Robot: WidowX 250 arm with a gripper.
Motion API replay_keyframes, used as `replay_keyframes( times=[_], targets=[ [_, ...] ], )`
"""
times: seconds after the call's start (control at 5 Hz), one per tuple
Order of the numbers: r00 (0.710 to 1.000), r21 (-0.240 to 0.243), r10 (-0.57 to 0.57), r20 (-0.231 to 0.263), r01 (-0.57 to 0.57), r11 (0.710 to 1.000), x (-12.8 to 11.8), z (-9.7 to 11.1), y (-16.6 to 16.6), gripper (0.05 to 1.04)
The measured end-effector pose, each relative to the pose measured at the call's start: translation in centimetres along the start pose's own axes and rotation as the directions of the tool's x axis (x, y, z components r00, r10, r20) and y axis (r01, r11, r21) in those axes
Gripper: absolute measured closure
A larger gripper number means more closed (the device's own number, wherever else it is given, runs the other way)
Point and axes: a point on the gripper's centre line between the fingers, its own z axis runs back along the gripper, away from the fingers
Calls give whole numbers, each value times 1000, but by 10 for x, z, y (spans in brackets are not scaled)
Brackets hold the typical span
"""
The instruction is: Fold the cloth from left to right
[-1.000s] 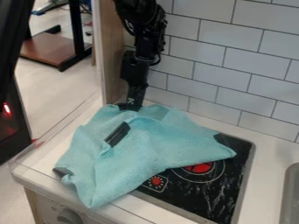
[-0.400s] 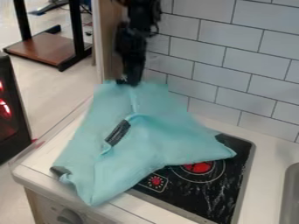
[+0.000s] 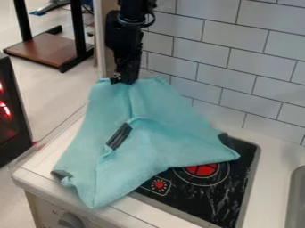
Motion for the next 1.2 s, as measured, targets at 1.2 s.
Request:
replay_keyframes(
  times=[1.2],
  targets=[
    [988,13,-85,131,84,996,-64,-49,95,1032]
  ],
)
